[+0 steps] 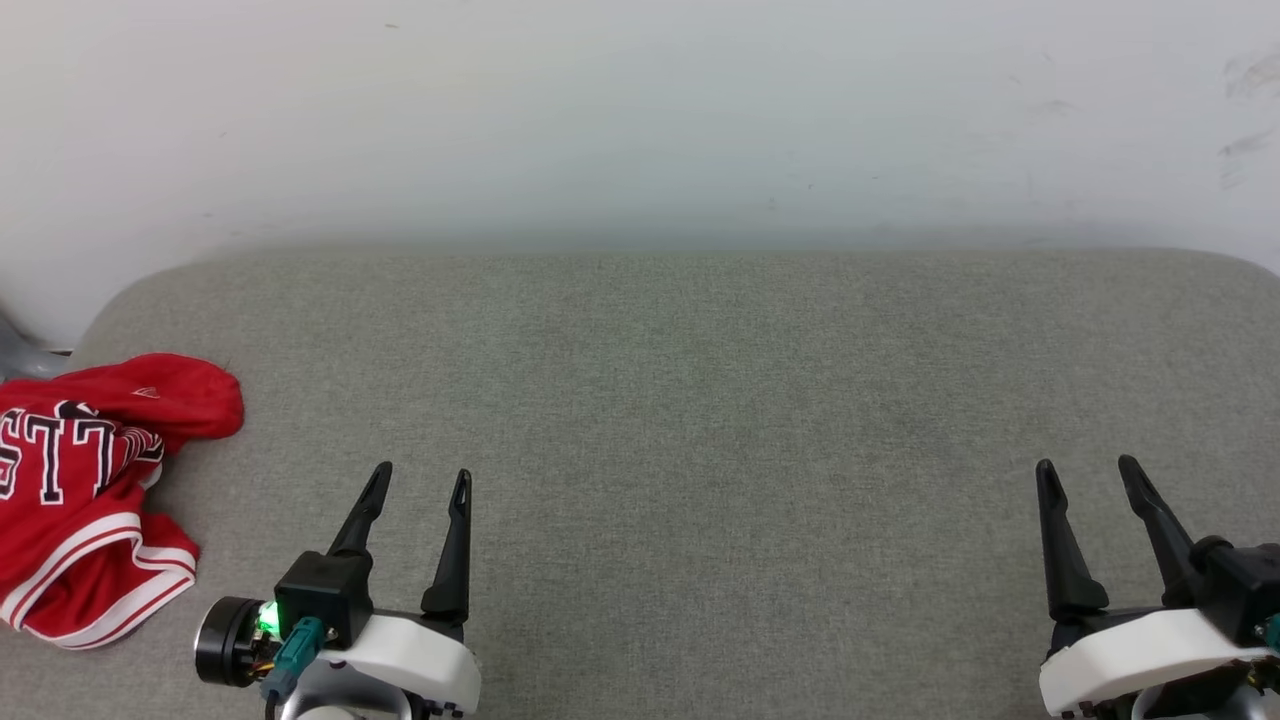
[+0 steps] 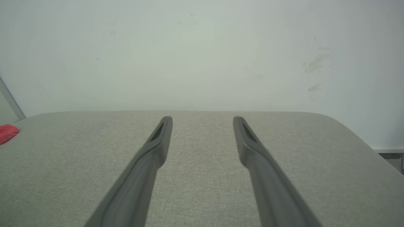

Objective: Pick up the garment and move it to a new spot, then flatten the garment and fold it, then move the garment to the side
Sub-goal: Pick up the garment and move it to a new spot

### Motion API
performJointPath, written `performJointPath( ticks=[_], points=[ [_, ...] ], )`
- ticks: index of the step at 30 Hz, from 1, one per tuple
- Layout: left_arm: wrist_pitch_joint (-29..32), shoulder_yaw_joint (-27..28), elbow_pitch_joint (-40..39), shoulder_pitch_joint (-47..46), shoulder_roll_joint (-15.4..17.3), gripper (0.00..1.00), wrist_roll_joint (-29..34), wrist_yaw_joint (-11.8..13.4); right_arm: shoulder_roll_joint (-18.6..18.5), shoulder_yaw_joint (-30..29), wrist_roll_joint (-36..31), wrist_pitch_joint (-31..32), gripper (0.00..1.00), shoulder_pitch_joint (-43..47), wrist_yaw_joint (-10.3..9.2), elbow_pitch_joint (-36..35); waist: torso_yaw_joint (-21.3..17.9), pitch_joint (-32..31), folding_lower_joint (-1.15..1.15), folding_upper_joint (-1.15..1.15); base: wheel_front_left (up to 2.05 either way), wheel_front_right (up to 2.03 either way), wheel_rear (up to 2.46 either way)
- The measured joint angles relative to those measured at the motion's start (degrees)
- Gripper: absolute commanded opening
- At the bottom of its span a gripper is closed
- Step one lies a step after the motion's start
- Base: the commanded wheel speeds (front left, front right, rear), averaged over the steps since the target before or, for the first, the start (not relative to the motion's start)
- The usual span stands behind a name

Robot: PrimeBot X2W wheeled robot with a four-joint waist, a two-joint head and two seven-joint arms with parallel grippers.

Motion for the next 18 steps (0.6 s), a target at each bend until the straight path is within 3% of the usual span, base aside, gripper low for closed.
performJointPath(
  ticks=[7,18],
  points=[
    [-0.5,0.4,1.1,-0.6,-0.4,1.00,1.2,-0.5,0.0,-0.2,-1.1,-0.5,1.00,0.0,0.00,-0.1,0.8,0.0,0.00,0.00,0.00,0.00,0.00],
    [-0.5,2.3,3.0,-2.0,-0.6,1.00,0.4,-0.9,0.0,2.1,-1.0,-0.7,1.00,0.1,0.00,-0.7,7.4,0.4,0.00,0.00,0.00,0.00,0.00]
  ],
)
